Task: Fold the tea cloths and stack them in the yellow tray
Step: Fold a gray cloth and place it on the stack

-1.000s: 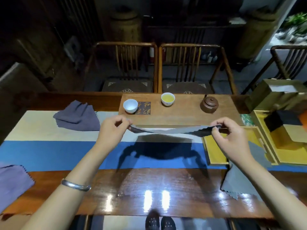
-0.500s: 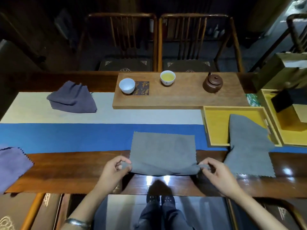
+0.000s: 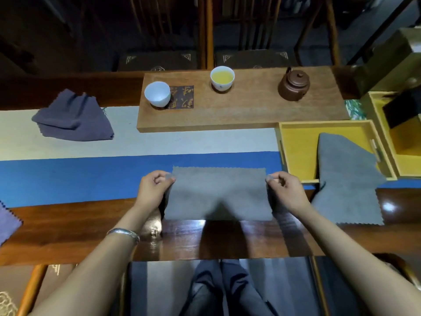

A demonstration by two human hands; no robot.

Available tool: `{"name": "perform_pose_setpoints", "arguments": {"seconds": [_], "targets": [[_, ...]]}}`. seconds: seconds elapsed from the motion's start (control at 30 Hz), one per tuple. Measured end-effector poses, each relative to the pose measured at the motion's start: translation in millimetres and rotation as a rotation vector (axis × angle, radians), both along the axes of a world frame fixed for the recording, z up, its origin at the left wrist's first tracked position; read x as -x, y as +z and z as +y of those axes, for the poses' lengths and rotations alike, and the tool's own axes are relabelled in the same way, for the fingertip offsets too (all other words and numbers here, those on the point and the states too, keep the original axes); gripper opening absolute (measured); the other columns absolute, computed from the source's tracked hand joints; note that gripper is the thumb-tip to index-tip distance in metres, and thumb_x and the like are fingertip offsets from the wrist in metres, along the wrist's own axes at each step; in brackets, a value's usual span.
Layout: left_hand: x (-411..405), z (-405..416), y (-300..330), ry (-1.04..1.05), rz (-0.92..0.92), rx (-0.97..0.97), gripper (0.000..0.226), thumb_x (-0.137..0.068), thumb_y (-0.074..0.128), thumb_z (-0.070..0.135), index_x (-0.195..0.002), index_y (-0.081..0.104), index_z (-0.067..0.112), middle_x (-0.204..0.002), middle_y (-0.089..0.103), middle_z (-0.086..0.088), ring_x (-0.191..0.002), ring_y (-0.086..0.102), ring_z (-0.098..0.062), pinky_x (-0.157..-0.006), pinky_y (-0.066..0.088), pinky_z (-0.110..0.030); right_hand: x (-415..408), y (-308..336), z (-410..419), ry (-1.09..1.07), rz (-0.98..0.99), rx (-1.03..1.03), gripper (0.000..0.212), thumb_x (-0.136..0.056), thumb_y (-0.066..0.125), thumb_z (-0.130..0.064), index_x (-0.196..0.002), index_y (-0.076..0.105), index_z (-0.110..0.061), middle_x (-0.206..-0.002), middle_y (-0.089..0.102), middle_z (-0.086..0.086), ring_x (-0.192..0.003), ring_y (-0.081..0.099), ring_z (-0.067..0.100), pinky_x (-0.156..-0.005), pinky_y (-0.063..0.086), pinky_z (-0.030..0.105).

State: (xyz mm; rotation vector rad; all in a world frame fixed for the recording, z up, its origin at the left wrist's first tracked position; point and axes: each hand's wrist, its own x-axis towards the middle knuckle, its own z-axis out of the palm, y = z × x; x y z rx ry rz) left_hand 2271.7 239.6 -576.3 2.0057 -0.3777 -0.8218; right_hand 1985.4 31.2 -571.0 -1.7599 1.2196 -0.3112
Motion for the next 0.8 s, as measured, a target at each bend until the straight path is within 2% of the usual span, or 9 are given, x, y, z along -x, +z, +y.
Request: {"name": "perform_pose_setpoints", "arguments": {"seconds": [0.07, 0.23, 0.33, 0.43, 0.5, 0.6, 0.67, 0.8], "targets": [[-5.9, -9.8, -10.5, -0.016, -0.057, -0.04, 0.018, -0.086, 0.07, 0.018, -0.081, 0.063, 0.003, -0.061, 0.054, -0.001, -0.061, 0.05, -0.015, -0.057, 0.043, -0.022, -7.1, -10.7, -7.3, 0.004, 0.046, 0.024, 0.026, -0.092, 0.058, -0.017, -0.067, 0.056, -0.009, -0.061, 0.054, 0.001, -0.061, 0.051, 0.014, -0.055, 0.036, 0.016], [-16.5, -22.6, -30.9, -0.064, -0.172, -0.104, 0.018, -0.089, 0.065, 0.027, -0.083, 0.062, 0.01, -0.065, 0.055, -0.003, -0.06, 0.052, -0.013, -0.056, 0.042, -0.021, -14.9, -31.9, -8.8, -0.036, 0.095, 0.088, 0.024, -0.095, 0.054, -0.022, -0.075, 0.058, -0.008, -0.065, 0.056, 0.001, -0.063, 0.053, 0.014, -0.056, 0.037, 0.021], [-20.0, -24.1, -39.7, -0.128, -0.258, -0.139, 0.019, -0.089, 0.062, 0.032, -0.079, 0.059, 0.017, -0.063, 0.055, -0.003, -0.058, 0.053, -0.014, -0.056, 0.042, -0.025, -16.6, -36.9, -7.6, -0.04, 0.13, 0.154, 0.021, -0.095, 0.054, -0.024, -0.08, 0.059, -0.01, -0.066, 0.058, -0.002, -0.064, 0.054, 0.011, -0.055, 0.037, 0.021], [-20.3, -22.2, -46.6, -0.172, -0.335, -0.18, 0.017, -0.088, 0.061, 0.033, -0.08, 0.055, 0.019, -0.067, 0.06, -0.004, -0.064, 0.058, -0.016, -0.057, 0.043, -0.029, -17.4, -39.6, -5.2, -0.042, 0.172, 0.196, 0.017, -0.094, 0.054, -0.024, -0.083, 0.056, -0.012, -0.067, 0.055, -0.006, -0.065, 0.053, 0.016, -0.055, 0.033, 0.03], [-20.5, -18.3, -47.2, -0.181, -0.372, -0.218, 0.015, -0.086, 0.064, 0.031, -0.087, 0.052, 0.023, -0.07, 0.061, 0.004, -0.069, 0.059, -0.012, -0.058, 0.044, -0.03, -16.1, -38.4, -1.6, -0.059, 0.199, 0.224, 0.012, -0.093, 0.056, -0.022, -0.09, 0.055, -0.011, -0.073, 0.056, -0.002, -0.071, 0.054, 0.019, -0.06, 0.033, 0.029], [-20.5, -2.1, -44.8, -0.146, -0.394, -0.229, 0.018, -0.086, 0.065, 0.027, -0.093, 0.05, 0.023, -0.08, 0.059, 0.006, -0.074, 0.058, -0.014, -0.063, 0.045, -0.032, -3.5, -32.1, 11.7, -0.071, 0.223, 0.263, 0.018, -0.093, 0.056, -0.023, -0.102, 0.052, -0.009, -0.093, 0.06, 0.006, -0.085, 0.057, 0.023, -0.067, 0.036, 0.029], [-16.7, 15.6, -39.3, -0.164, -0.392, -0.185, 0.014, -0.088, 0.063, 0.023, -0.095, 0.052, 0.024, -0.087, 0.058, 0.006, -0.076, 0.059, -0.013, -0.068, 0.048, -0.034, 13.7, -24.1, 26.5, 0.014, 0.235, 0.326, 0.021, -0.093, 0.056, -0.025, -0.105, 0.052, -0.008, -0.101, 0.059, 0.007, -0.091, 0.058, 0.024, -0.069, 0.04, 0.029], [3.1, 58.9, -21.5, -0.295, -0.386, -0.095, 0.019, -0.084, 0.07, 0.026, -0.092, 0.055, 0.034, -0.092, 0.059, 0.013, -0.08, 0.06, -0.006, -0.071, 0.05, -0.024, 48.0, -5.8, 59.6, 0.311, 0.31, 0.426, 0.021, -0.09, 0.06, -0.029, -0.104, 0.055, -0.014, -0.095, 0.052, 0.0, -0.088, 0.057, 0.022, -0.059, 0.043, 0.03]]}}
